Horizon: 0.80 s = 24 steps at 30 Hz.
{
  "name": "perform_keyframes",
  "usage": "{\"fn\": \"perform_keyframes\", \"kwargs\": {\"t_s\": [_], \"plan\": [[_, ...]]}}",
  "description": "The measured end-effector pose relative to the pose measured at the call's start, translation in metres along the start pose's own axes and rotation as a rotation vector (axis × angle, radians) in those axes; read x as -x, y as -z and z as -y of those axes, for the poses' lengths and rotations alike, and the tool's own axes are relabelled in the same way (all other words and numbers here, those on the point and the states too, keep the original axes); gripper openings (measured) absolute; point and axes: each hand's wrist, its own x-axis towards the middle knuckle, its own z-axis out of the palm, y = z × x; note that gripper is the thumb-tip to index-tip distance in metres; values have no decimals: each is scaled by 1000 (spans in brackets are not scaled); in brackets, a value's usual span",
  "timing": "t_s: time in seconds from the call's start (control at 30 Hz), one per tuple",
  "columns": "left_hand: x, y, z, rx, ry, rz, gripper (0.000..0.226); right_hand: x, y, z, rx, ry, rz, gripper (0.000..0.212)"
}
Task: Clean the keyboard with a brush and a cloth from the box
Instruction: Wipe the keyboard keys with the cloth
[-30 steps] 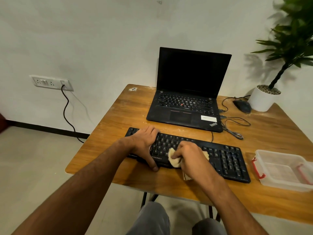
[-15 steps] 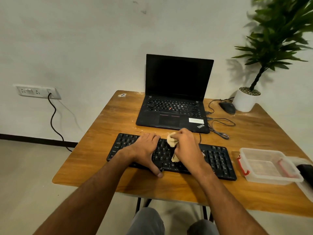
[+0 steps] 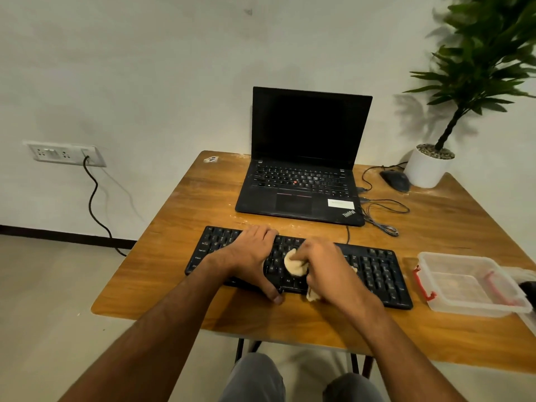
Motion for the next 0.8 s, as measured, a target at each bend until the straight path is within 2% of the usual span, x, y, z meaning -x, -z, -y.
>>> {"fn": "perform_keyframes", "kwargs": {"t_s": [0.1, 0.23, 0.33, 0.43, 0.53, 0.57, 0.63, 0.7, 0.8], "plan": [[0, 3, -2, -16, -7, -8, 142, -25, 2, -2, 7, -23, -106, 45], [0, 4, -1, -31, -6, -6, 142, -34, -3, 6, 96, 22, 15, 36], [0, 2, 0, -38, 9, 8, 148, -22, 1, -6, 147, -60, -7, 33], [-1, 1, 1, -16, 23, 8, 150, -13, 12, -25, 128, -240, 30, 26], [-4, 0, 2, -31, 9, 3, 149, -13, 16, -26, 74, -300, -13, 45], [-4, -1, 2, -34, 7, 6, 150, -11, 13, -22, 62, -297, -37, 41], [-5, -1, 2, -39, 8, 6, 150, -8, 11, -7, 130, -316, -24, 18], [-5, -1, 2, -46, 4, -1, 148, -4, 8, 1, 205, -297, -26, 23], [-5, -1, 1, -39, 7, 1, 148, 7, 9, 6, 125, -254, 25, 24]]}}
